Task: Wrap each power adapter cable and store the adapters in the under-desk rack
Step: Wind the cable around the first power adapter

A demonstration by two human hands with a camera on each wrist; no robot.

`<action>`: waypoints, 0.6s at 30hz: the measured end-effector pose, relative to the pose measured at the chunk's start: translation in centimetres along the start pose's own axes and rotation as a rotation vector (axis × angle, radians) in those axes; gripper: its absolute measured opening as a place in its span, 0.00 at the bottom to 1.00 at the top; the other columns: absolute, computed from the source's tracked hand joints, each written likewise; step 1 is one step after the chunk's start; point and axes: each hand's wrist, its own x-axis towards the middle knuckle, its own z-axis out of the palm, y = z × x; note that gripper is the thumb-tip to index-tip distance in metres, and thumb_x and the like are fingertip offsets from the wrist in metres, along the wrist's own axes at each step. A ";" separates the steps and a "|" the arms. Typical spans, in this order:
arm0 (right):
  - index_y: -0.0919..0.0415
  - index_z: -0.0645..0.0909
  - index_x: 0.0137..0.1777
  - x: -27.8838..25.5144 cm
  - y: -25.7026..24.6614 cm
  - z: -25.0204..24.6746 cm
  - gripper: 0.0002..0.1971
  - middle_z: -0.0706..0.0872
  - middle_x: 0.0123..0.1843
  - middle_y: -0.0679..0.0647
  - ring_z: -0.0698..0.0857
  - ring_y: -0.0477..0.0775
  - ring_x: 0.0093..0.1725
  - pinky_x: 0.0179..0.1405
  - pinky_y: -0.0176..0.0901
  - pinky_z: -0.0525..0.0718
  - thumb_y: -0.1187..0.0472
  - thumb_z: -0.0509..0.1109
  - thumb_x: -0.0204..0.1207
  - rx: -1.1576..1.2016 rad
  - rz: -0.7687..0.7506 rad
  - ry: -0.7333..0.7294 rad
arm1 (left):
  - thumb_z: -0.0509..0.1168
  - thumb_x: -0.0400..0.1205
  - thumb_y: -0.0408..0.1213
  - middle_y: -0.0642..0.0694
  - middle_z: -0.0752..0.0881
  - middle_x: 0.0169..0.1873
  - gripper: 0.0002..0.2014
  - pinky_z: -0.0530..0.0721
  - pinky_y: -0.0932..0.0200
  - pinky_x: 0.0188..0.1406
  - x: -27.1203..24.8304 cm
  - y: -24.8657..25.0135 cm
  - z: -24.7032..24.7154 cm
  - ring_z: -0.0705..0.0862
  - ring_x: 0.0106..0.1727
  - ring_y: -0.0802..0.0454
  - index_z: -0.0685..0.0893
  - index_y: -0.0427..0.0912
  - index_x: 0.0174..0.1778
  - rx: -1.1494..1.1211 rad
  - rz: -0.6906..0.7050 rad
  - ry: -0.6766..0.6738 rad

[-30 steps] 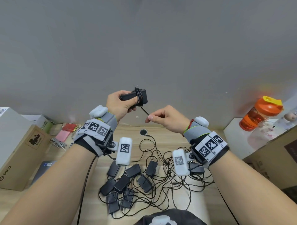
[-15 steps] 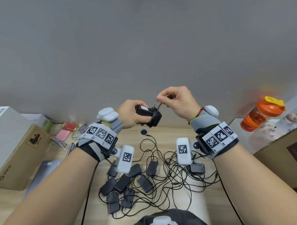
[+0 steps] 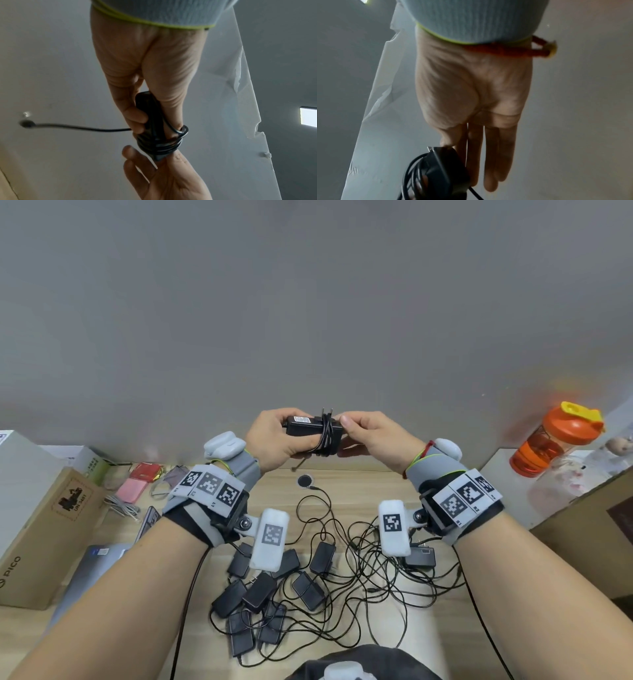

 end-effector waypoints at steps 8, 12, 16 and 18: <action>0.56 0.81 0.54 0.4 1.8 2.1 0.10 0.89 0.49 0.51 0.87 0.49 0.50 0.59 0.40 0.82 0.68 0.59 0.87 -0.049 -0.011 -0.116 | 0.74 0.77 0.28 0.44 0.85 0.31 0.06 0.81 0.65 0.28 0.1 0.8 0.4 0.81 0.28 0.51 0.86 0.41 0.46 -0.184 -0.005 0.022; 0.62 0.81 0.51 0.3 1.8 3.7 0.14 0.80 0.27 0.52 0.80 0.46 0.26 0.38 0.40 0.84 0.64 0.54 0.90 -0.119 0.016 -0.125 | 0.73 0.79 0.33 0.41 0.86 0.37 0.10 0.80 0.65 0.29 0.5 0.9 0.0 0.82 0.29 0.51 0.85 0.36 0.54 -0.276 -0.030 0.029; 0.59 0.86 0.54 0.0 0.2 3.7 0.16 0.68 0.27 0.48 0.70 0.40 0.20 0.26 0.30 0.70 0.57 0.56 0.89 -0.446 -0.022 -0.087 | 0.74 0.78 0.33 0.40 0.87 0.36 0.11 0.80 0.65 0.28 0.7 0.6 -0.3 0.82 0.27 0.52 0.83 0.35 0.53 -0.288 -0.029 0.114; 0.57 0.88 0.51 -0.3 -0.8 3.3 0.16 0.68 0.27 0.48 0.68 0.41 0.21 0.26 0.31 0.66 0.55 0.58 0.88 -0.535 -0.060 -0.063 | 0.76 0.76 0.33 0.40 0.87 0.35 0.10 0.81 0.65 0.27 1.0 0.1 -0.7 0.83 0.26 0.52 0.83 0.37 0.48 -0.237 -0.018 0.192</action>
